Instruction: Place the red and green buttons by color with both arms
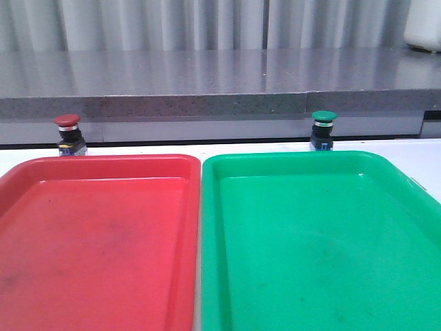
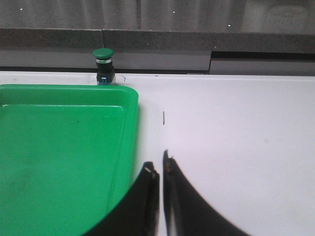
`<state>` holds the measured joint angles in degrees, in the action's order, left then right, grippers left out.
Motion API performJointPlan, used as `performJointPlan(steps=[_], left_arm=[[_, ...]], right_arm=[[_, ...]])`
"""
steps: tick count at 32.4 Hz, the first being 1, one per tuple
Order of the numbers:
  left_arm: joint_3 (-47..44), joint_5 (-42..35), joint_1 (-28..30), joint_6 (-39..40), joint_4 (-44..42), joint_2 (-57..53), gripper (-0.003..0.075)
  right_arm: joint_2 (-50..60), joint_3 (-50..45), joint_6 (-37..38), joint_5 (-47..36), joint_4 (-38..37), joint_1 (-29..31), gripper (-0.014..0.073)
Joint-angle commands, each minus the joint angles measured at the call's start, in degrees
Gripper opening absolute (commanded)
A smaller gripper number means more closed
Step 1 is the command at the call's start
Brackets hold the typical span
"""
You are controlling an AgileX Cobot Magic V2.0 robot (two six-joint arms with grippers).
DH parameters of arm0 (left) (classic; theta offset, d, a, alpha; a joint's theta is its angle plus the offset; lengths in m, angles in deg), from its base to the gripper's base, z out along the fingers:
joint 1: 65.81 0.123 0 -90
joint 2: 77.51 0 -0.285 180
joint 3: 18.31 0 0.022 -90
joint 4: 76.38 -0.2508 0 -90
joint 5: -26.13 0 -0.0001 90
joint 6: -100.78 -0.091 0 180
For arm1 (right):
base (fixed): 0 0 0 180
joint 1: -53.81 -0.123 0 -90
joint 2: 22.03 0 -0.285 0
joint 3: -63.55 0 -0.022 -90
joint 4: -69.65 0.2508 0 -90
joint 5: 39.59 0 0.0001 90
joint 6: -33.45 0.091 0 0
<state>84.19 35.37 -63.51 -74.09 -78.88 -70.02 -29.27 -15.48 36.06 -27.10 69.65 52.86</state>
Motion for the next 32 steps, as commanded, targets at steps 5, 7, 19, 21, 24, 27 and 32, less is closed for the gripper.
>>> performJointPlan(steps=[5,7,19,21,24,27,32], left_arm=[[-1.3,-5.9,0.1,-0.1,-0.5,-0.9,-0.0020],[-1.3,-7.5,0.1,-0.1,-0.5,-0.9,-0.0020],[4.6,-20.8,0.1,0.8,4.1,-0.3,-0.0020],[8.4,-16.2,0.1,0.8,3.9,1.0,-0.0020],[14.1,-10.0,0.1,0.8,3.9,4.0,-0.0020],[18.8,-5.4,0.1,0.8,3.7,9.2,-0.0020],[24.1,-2.9,0.1,0.8,3.4,17.4,-0.0020]], right_arm=[[1.0,0.6,-0.3,-6.4,0.0,0.2,0.0047],[1.0,0.6,-0.3,-7.2,0.0,0.2,0.0047],[0.9,9.0,-0.3,-11.5,0.0,0.2,0.0045],[0.2,12.5,-0.3,-10.4,0.0,0.2,0.0016],[-2.5,18.7,-0.3,-5.8,0.0,0.2,-0.0084],[-7.3,24.3,-0.2,-1.9,0.0,0.2,-0.0095],[-16.2,30.7,-0.2,0.2,0.0,0.2,-0.0099]])
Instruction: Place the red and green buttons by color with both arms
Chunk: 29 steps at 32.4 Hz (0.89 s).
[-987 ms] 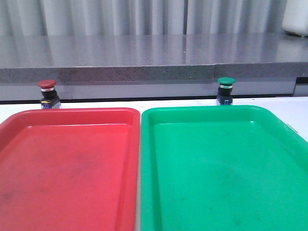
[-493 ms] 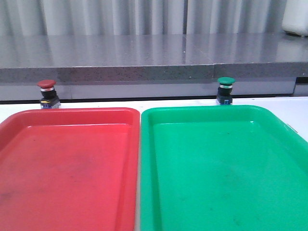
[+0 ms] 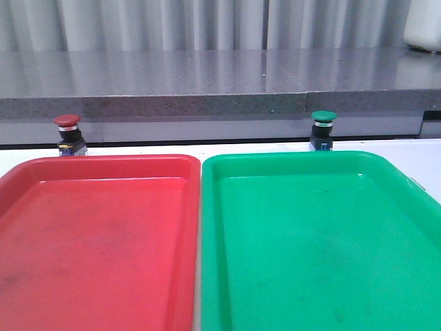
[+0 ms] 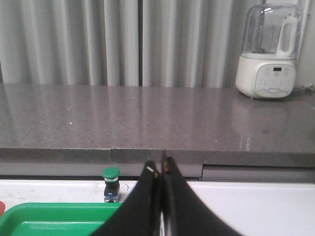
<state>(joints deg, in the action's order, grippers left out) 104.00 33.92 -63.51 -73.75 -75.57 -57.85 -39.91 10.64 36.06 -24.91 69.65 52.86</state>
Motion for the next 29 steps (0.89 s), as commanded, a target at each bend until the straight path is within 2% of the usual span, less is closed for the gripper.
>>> performJointPlan(steps=[1,6,14,17,20,26,28,29], left_arm=[[4.9,-1.2,0.1,0.4,0.1,6.6,-0.0020],[6.5,-1.5,0.0,0.4,0.1,10.1,-0.0020],[6.5,-2.2,0.0,0.4,0.1,10.3,-0.0018],[6.5,-2.3,0.0,0.4,0.1,10.3,0.0022],[6.5,-2.5,0.0,0.4,0.1,10.3,0.0144],[6.5,-3.6,0.0,0.4,0.1,10.3,0.0534],[6.5,-3.6,0.0,0.4,0.1,10.3,0.0633],[6.5,-3.6,0.0,0.4,0.1,10.3,0.0657]], right_arm=[[-7.1,5.2,-0.2,-1.9,0.0,0.2,-0.0099],[-11.8,6.9,-0.2,-1.7,0.0,0.2,-0.0099],[-12.9,6.9,-0.2,-1.7,0.0,0.2,-0.0097],[-12.9,6.9,-0.2,-1.7,0.0,0.2,-0.0048],[-12.9,6.9,-0.2,-1.7,0.0,0.2,0.0064],[-12.9,6.9,-0.2,-1.7,0.0,0.2,0.0488],[-12.9,6.9,-0.2,-1.7,0.0,0.2,0.0588],[-12.9,6.9,-0.2,-1.7,0.0,0.2,0.0629]])
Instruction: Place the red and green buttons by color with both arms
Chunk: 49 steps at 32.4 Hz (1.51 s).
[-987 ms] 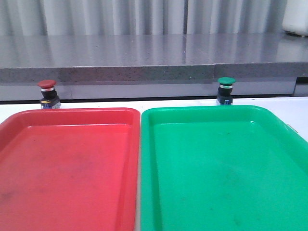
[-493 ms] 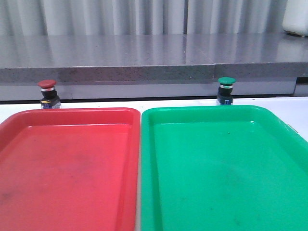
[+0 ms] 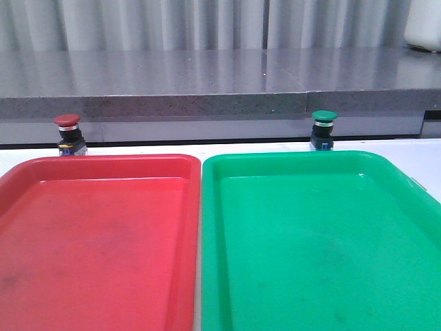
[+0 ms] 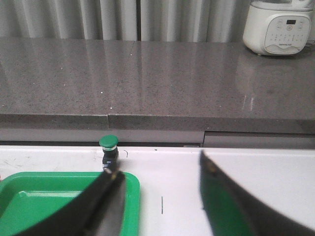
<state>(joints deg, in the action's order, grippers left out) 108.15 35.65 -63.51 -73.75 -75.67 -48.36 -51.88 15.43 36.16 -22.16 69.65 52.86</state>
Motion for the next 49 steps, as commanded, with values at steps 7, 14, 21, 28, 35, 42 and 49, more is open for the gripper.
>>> performJointPlan(steps=[7,14,21,28,35,42,49], left_arm=[[2.3,-6.4,0.0,0.4,0.6,0.8,0.0665],[3.1,-10.0,0.0,0.4,0.6,4.4,0.0624],[8.0,-10.6,-1.1,0.4,0.6,16.0,0.0595],[15.8,-10.3,-8.0,0.4,-0.7,30.6,0.0584],[27.0,-4.8,-13.8,0.4,-2.4,46.1,0.0584],[40.0,5.2,-14.2,0.4,-3.7,61.0,0.0584],[53.2,15.6,-14.2,0.4,-8.9,74.2,0.0584]], right_arm=[[-0.9,2.1,-0.3,-4.4,0.0,0.2,0.0603],[-0.9,2.1,-0.3,-4.4,0.0,0.2,0.0603],[-0.9,2.1,-0.3,-4.4,0.0,0.2,0.0603],[-0.9,2.1,-0.3,-4.4,0.0,0.2,0.0603],[-0.9,2.1,-0.3,-4.4,0.0,0.2,0.0603],[-0.9,2.1,-0.3,-4.4,0.0,0.2,0.0603],[-0.9,2.1,-0.3,-4.4,0.0,0.2,0.0603]])
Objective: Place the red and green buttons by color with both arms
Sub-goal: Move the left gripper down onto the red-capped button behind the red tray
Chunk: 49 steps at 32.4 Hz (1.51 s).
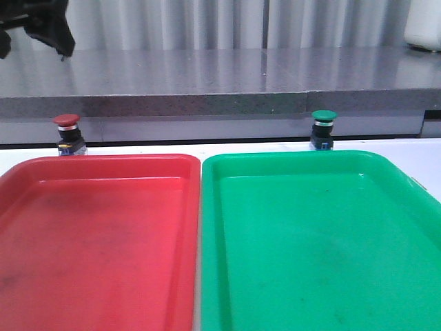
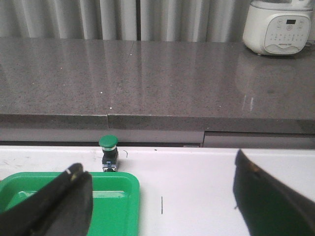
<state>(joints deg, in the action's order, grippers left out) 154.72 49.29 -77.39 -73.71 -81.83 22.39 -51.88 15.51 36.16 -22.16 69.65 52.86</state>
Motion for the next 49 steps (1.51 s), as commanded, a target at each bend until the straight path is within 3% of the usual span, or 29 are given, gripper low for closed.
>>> performJointPlan(steps=[1,5,15,27,32,43,45,49], left_arm=[[8.5,3.5,-0.4,0.4,-3.3,4.8,0.0584],[14.1,7.0,-0.1,0.4,-4.2,11.0,0.0584],[21.8,6.2,2.7,0.4,-3.9,20.6,0.0584],[22.9,3.7,2.5,0.4,-2.5,24.0,0.0571],[23.0,3.7,2.5,0.4,-2.5,24.6,0.0467],[23.0,1.5,2.5,0.4,-2.5,24.5,0.0036],[23.0,1.5,2.5,0.4,-2.5,24.2,-0.0014],[23.0,1.6,2.5,1.1,-2.5,22.4,-0.0020]], right_arm=[[-0.9,2.0,-0.3,-4.4,0.0,0.2,0.0603],[-0.9,2.0,-0.3,-4.4,0.0,0.2,0.0603],[-0.9,2.0,-0.3,-4.3,0.0,0.2,0.0603],[-0.9,2.0,-0.3,-4.3,0.0,0.2,0.0603],[-0.9,2.0,-0.3,-4.3,0.0,0.2,0.0603],[-0.9,2.0,-0.3,-4.3,0.0,0.2,0.0603],[-0.9,2.0,-0.3,-4.3,0.0,0.2,0.0603],[-0.9,2.0,-0.3,-4.3,0.0,0.2,0.0603]])
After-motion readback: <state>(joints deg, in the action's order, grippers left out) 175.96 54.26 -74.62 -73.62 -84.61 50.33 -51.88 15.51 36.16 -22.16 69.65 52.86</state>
